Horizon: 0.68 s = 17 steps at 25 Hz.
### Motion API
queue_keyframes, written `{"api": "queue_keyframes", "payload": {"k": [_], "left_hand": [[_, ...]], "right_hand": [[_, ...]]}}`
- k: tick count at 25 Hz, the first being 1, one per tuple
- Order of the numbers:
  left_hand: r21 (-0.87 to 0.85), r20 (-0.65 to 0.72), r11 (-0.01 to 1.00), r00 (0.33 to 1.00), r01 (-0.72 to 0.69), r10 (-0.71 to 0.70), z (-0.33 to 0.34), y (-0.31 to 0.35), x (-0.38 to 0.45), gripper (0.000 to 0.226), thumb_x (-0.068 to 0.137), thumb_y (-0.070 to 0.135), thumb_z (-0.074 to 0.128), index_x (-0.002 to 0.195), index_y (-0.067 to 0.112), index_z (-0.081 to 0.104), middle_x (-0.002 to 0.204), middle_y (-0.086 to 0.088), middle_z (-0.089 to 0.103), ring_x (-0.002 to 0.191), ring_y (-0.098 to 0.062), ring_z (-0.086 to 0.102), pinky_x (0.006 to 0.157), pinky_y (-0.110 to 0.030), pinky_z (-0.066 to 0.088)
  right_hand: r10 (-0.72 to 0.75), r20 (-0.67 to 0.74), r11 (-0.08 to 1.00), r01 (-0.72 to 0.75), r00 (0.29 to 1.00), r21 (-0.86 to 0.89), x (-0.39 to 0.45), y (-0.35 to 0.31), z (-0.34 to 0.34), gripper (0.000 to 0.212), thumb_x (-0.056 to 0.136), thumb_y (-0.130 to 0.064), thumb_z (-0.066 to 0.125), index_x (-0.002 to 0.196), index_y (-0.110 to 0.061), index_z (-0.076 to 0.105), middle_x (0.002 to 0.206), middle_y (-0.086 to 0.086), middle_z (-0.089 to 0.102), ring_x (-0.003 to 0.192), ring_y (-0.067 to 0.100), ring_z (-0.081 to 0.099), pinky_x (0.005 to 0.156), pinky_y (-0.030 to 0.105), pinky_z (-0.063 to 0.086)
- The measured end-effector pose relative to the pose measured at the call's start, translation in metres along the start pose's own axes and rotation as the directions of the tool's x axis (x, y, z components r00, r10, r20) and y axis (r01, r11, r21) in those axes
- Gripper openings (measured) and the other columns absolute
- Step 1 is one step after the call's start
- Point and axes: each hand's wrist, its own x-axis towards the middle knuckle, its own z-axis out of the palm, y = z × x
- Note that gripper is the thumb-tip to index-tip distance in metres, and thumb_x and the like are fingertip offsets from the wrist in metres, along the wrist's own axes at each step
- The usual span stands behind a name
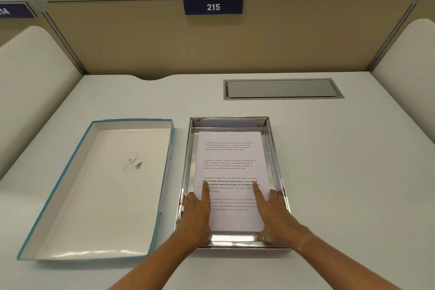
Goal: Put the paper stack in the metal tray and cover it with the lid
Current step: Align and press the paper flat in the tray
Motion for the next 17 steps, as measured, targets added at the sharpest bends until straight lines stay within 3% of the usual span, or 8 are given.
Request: {"api": "queue_keyframes", "payload": {"k": [3, 5, 6, 8, 10, 12, 14, 17], "left_hand": [[-0.114, 0.073, 0.993, 0.997, 0.026, -0.017, -0.015, 0.003, 0.001, 0.134, 0.067, 0.041, 0.081, 0.149, 0.021, -0.023, 0.144, -0.014, 0.024, 0.134, -0.029, 0.029, 0.109, -0.042, 0.037], [-0.302, 0.078, 0.952, 0.996, 0.06, -0.038, -0.034, 0.004, 0.01, 0.132, 0.06, 0.052, 0.083, 0.152, 0.017, -0.005, 0.144, -0.013, 0.036, 0.131, -0.03, 0.041, 0.105, -0.041, 0.044], [-0.407, 0.049, 0.912, 0.998, 0.062, -0.046, -0.044, 0.006, 0.015, 0.122, 0.062, 0.056, 0.081, 0.151, 0.016, 0.009, 0.144, -0.012, 0.043, 0.128, -0.03, 0.048, 0.103, -0.042, 0.047], [-0.592, -0.006, 0.801, 0.993, 0.091, -0.118, -0.062, 0.01, 0.027, 0.095, 0.071, 0.065, 0.068, 0.144, 0.016, 0.031, 0.142, -0.009, 0.052, 0.124, -0.03, 0.054, 0.101, -0.043, 0.048], [-0.731, 0.062, 0.658, 0.978, 0.18, -0.2, -0.077, 0.014, 0.04, 0.085, 0.081, 0.073, 0.045, 0.144, 0.016, 0.038, 0.146, -0.01, 0.049, 0.128, -0.034, 0.05, 0.106, -0.049, 0.042], [-0.844, 0.168, 0.477, 0.966, 0.244, -0.196, -0.086, 0.013, 0.053, 0.079, 0.086, 0.074, 0.026, 0.141, 0.021, 0.045, 0.142, -0.011, 0.053, 0.126, -0.036, 0.051, 0.107, -0.056, 0.038], [-0.914, 0.198, 0.326, 0.967, 0.241, -0.16, -0.093, 0.012, 0.063, 0.075, 0.088, 0.073, 0.017, 0.135, 0.027, 0.052, 0.134, -0.01, 0.06, 0.116, -0.033, 0.058, 0.104, -0.055, 0.041], [-0.951, 0.162, 0.234, 0.97, 0.203, -0.181, -0.101, 0.013, 0.072, 0.071, 0.087, 0.075, 0.012, 0.123, 0.032, 0.055, 0.13, -0.007, 0.062, 0.101, -0.027, 0.063, 0.089, -0.044, 0.042]], "right_hand": [[0.077, 0.127, 0.99, -0.091, 0.989, 0.106, 0.008, 0.0, -0.01, 0.134, 0.07, -0.033, 0.083, 0.151, -0.019, -0.023, 0.148, 0.02, 0.017, 0.14, 0.036, 0.02, 0.112, 0.039, 0.032], [0.105, 0.18, 0.967, -0.143, 0.978, 0.209, 0.017, 0.002, -0.025, 0.133, 0.067, -0.038, 0.084, 0.153, -0.016, -0.016, 0.154, 0.022, 0.02, 0.143, 0.036, 0.024, 0.113, 0.041, 0.034], [0.107, 0.16, 0.943, -0.151, 0.981, 0.298, 0.023, 0.004, -0.033, 0.124, 0.068, -0.04, 0.082, 0.154, -0.014, -0.003, 0.152, 0.019, 0.031, 0.138, 0.033, 0.035, 0.109, 0.04, 0.04], [0.143, 0.049, 0.816, -0.146, 0.988, 0.56, 0.03, 0.004, -0.046, 0.082, 0.074, -0.043, 0.076, 0.14, -0.017, 0.036, 0.138, 0.007, 0.056, 0.117, 0.022, 0.056, 0.095, 0.034, 0.049], [0.235, 0.022, 0.637, -0.171, 0.972, 0.752, 0.041, 0.002, -0.057, 0.055, 0.08, -0.051, 0.069, 0.123, -0.02, 0.052, 0.129, 0.002, 0.063, 0.108, 0.019, 0.06, 0.09, 0.034, 0.05], [0.311, 0.101, 0.485, -0.25, 0.945, 0.838, 0.055, 0.001, -0.068, 0.061, 0.086, -0.058, 0.059, 0.128, -0.013, 0.055, 0.127, 0.006, 0.064, 0.104, 0.023, 0.061, 0.082, 0.035, 0.05], [0.311, 0.187, 0.33, -0.291, 0.932, 0.898, 0.064, -0.002, -0.08, 0.058, 0.092, -0.059, 0.046, 0.127, -0.014, 0.056, 0.111, 0.005, 0.07, 0.088, 0.02, 0.064, 0.063, 0.031, 0.046], [0.309, 0.231, 0.225, -0.307, 0.923, 0.925, 0.071, -0.001, -0.088, 0.053, 0.095, -0.064, 0.029, 0.119, -0.025, 0.055, 0.091, 0.001, 0.069, 0.08, 0.019, 0.064, 0.055, 0.031, 0.045]]}}
